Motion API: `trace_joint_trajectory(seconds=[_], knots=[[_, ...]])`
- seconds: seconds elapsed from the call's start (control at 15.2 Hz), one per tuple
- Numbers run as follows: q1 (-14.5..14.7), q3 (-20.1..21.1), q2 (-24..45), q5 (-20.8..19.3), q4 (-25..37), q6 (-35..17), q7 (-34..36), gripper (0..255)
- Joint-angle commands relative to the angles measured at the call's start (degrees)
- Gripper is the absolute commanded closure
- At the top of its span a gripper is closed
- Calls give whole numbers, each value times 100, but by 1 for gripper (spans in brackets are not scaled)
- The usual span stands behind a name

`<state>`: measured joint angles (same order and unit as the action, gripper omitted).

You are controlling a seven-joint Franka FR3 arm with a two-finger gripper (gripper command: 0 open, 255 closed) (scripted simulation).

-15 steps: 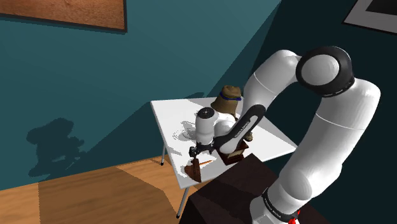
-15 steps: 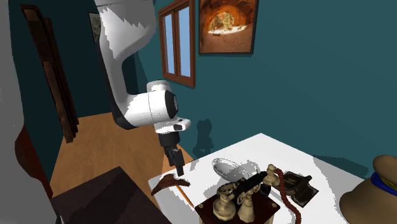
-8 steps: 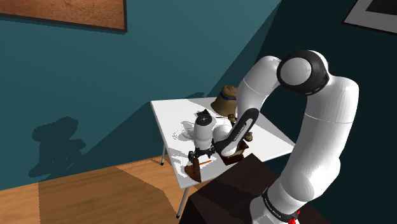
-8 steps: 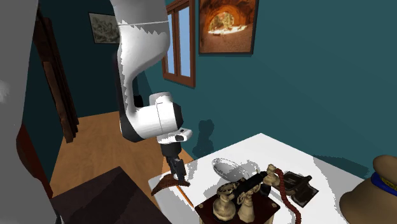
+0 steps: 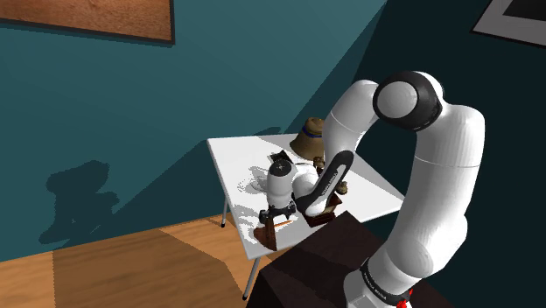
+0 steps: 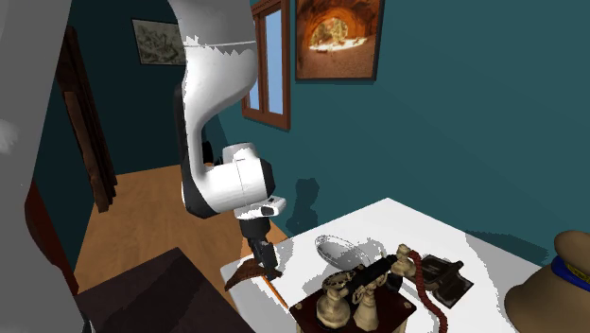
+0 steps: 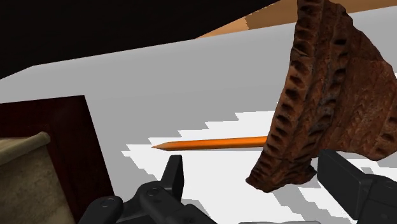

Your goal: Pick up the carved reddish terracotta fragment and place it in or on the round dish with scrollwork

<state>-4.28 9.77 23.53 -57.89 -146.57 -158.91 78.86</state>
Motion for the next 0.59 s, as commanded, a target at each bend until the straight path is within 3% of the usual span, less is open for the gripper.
trace_joint_trajectory(seconds=[0.0, 0.07, 0.53], knots=[[0, 0, 0, 0, 0, 0, 0, 0], [0, 0, 0, 0, 0, 0, 0, 255], [0, 0, 0, -1, 0, 0, 1, 255]])
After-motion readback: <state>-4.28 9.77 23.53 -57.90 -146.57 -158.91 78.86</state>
